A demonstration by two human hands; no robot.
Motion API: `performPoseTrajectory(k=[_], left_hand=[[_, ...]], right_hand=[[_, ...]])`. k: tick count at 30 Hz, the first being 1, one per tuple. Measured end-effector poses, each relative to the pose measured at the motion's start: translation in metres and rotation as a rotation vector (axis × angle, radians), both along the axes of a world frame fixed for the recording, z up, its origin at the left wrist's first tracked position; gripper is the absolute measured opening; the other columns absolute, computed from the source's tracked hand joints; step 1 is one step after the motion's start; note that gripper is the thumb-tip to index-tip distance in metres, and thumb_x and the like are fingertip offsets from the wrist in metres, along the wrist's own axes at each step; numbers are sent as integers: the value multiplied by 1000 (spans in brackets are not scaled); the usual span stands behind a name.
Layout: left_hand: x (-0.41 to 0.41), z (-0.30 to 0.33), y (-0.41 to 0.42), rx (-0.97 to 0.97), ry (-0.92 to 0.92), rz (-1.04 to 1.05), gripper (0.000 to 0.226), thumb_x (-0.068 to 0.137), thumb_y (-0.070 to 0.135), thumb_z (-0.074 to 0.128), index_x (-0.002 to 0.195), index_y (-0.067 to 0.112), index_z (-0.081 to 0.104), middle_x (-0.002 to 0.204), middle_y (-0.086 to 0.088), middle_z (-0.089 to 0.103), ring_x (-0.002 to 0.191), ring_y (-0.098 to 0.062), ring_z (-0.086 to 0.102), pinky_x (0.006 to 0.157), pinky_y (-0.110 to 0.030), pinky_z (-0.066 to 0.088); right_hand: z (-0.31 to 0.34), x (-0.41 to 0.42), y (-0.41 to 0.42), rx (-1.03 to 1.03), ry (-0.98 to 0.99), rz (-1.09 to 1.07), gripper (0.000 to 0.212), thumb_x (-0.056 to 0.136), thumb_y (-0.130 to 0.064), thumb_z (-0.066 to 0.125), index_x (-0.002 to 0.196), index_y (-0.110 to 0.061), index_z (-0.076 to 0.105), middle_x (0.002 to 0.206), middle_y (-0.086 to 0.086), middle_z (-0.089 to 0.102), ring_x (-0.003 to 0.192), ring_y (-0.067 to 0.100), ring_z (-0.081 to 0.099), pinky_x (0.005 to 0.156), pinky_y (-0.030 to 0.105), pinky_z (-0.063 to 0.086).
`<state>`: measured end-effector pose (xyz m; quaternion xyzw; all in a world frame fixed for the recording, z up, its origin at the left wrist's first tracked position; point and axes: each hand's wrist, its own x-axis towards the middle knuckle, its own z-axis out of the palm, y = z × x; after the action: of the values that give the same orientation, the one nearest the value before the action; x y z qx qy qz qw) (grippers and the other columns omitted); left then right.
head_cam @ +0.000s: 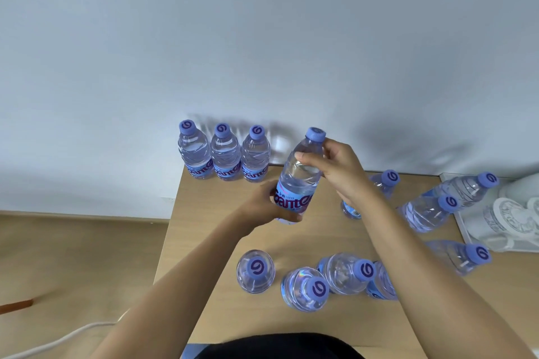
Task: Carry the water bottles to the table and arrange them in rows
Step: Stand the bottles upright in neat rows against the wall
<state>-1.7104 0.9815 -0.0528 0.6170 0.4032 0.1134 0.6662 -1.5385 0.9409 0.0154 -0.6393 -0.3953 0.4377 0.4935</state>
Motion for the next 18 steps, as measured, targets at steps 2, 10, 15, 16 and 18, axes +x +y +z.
performPoseTrajectory(k=[2, 10, 15, 16, 18], left_hand=[[2, -12, 6, -23, 16, 15, 62, 64, -2, 85, 119, 17, 64, 110, -5, 68, 93, -11, 61, 80, -23, 53], [18, -59, 14, 41, 75, 120, 67, 55, -5, 89, 113, 13, 63, 100, 0, 70, 91, -15, 63, 77, -22, 53], [24, -82, 16, 105, 95, 221, 76, 55, -1, 91, 123, 11, 60, 105, -1, 70, 97, -22, 65, 86, -34, 54], [25, -85, 16, 114, 101, 236, 76, 54, 1, 91, 122, 14, 59, 102, 3, 69, 96, -21, 66, 86, -33, 54], [27, -91, 16, 119, 103, 259, 74, 55, 5, 92, 120, 21, 58, 100, 8, 68, 96, -21, 66, 88, -37, 54]], right_hand=[[-9, 1, 3, -10, -8, 17, 10, 83, -14, 77, 93, -12, 73, 87, 2, 71, 81, 13, 66, 77, 29, 52], [-41, 4, 11, -99, -131, 101, 14, 81, -20, 80, 91, -23, 71, 85, -11, 74, 79, 2, 66, 77, 22, 51], [-53, 3, 16, -114, -198, 175, 27, 81, -13, 81, 100, -24, 66, 76, -28, 67, 67, -11, 57, 65, 7, 42], [-56, 3, 16, -114, -198, 179, 30, 81, -12, 81, 103, -24, 64, 76, -31, 66, 67, -13, 56, 64, 5, 41], [-60, 2, 17, -115, -204, 187, 35, 81, -13, 80, 108, -27, 62, 82, -30, 67, 73, -15, 56, 69, 5, 42]])
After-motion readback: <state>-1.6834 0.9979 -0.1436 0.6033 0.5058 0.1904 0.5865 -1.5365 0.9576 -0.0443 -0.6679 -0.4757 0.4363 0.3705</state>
